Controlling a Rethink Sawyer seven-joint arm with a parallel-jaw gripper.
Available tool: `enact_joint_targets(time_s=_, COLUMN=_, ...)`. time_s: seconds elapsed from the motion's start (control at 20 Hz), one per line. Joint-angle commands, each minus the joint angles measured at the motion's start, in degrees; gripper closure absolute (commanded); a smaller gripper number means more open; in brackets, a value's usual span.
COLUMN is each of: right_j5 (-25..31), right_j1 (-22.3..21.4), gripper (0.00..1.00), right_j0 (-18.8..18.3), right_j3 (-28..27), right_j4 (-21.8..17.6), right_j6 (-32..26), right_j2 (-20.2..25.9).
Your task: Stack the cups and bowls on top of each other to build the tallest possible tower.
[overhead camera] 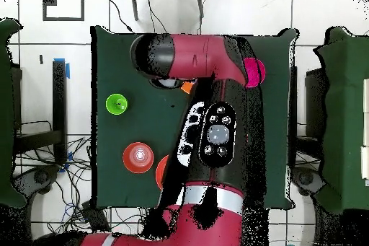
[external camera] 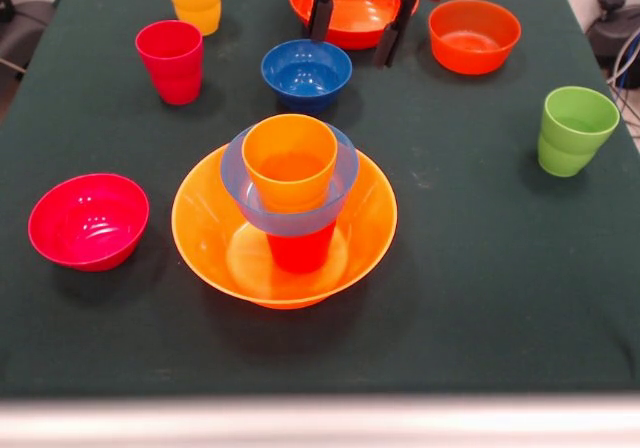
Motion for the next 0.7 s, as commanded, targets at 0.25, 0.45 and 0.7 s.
enact_joint_targets(time_s=0.25, right_j5=3.57, right_j1=1.63, gripper=0.0, right_j0=1.38, right_j3=4.9, right_j4=0.8, right_j6=9.02, right_j2=-0.58)
enact_joint_targets(time_s=0.45, right_j5=2.29, right_j1=1.82, gripper=0.0, right_j0=1.25, right_j3=5.08, right_j4=0.73, right_j6=8.18, right_j2=-0.73)
enact_joint_targets(time_s=0.7, right_j5=2.49, right_j1=1.96, gripper=0.0, right_j0=1.52, right_j3=5.1, right_j4=1.14, right_j6=8.57, right_j2=-1.28)
